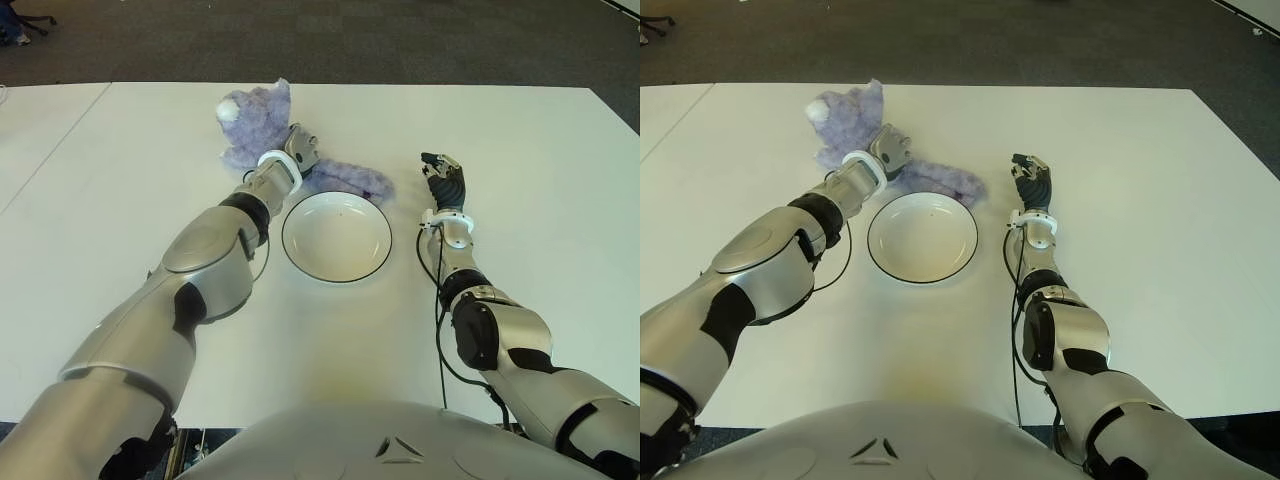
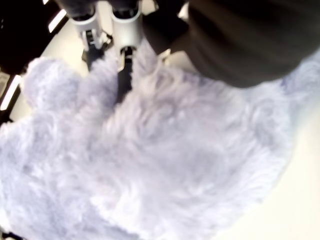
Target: Put the doll into the plate.
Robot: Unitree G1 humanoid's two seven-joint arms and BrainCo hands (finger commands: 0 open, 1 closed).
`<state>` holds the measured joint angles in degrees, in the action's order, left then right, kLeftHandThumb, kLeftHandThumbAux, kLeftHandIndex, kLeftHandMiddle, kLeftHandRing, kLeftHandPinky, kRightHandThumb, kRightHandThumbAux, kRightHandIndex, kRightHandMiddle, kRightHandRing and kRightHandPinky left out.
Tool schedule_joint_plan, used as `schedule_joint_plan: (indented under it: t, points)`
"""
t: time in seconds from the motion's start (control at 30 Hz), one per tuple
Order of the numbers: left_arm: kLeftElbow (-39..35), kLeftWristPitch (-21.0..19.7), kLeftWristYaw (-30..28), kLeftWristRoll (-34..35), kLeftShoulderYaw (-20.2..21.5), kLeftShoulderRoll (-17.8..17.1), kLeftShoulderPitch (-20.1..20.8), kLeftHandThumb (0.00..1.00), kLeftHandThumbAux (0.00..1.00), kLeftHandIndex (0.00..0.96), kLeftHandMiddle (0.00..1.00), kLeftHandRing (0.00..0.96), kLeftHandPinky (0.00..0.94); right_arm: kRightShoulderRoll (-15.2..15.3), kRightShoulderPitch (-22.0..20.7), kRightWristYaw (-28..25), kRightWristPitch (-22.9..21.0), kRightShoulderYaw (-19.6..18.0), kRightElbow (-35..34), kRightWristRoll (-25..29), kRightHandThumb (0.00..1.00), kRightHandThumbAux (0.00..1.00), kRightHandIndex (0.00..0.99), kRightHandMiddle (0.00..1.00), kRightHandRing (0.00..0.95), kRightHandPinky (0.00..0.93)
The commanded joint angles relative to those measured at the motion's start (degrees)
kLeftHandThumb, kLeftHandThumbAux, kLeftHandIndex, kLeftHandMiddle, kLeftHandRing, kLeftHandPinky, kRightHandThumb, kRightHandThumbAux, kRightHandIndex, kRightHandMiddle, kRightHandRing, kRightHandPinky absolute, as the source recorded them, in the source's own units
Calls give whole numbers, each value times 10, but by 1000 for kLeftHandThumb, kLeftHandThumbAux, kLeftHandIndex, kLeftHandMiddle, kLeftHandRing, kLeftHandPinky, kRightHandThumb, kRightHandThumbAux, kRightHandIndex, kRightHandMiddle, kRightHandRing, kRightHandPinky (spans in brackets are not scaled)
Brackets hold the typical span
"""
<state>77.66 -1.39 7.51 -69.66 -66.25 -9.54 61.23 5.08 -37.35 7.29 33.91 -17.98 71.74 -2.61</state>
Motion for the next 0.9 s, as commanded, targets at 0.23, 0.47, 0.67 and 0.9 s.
schedule_joint_plan:
  t: [0.23, 0.47, 0.67, 0.9]
  points:
    - [27, 65, 63, 35, 40, -35, -105, 945, 648, 444, 438, 525, 737, -28, 108, -2, -35, -16, 57, 17, 713, 721, 423, 275, 152, 88]
    - [25, 88, 88, 34, 48, -43, -94, 947, 646, 392, 531, 573, 705, -30, 109, -2, -34, -15, 57, 16, 713, 721, 423, 277, 154, 90]
    - [19, 93, 85, 48, 63, -41, -70, 944, 648, 387, 529, 563, 691, -31, 109, 0, -33, -15, 57, 16, 713, 721, 422, 285, 167, 116]
    - [-18, 154, 106, 157, 172, -64, -58, 948, 647, 409, 505, 516, 632, -34, 110, 6, -22, -13, 56, 13, 717, 723, 420, 310, 238, 221]
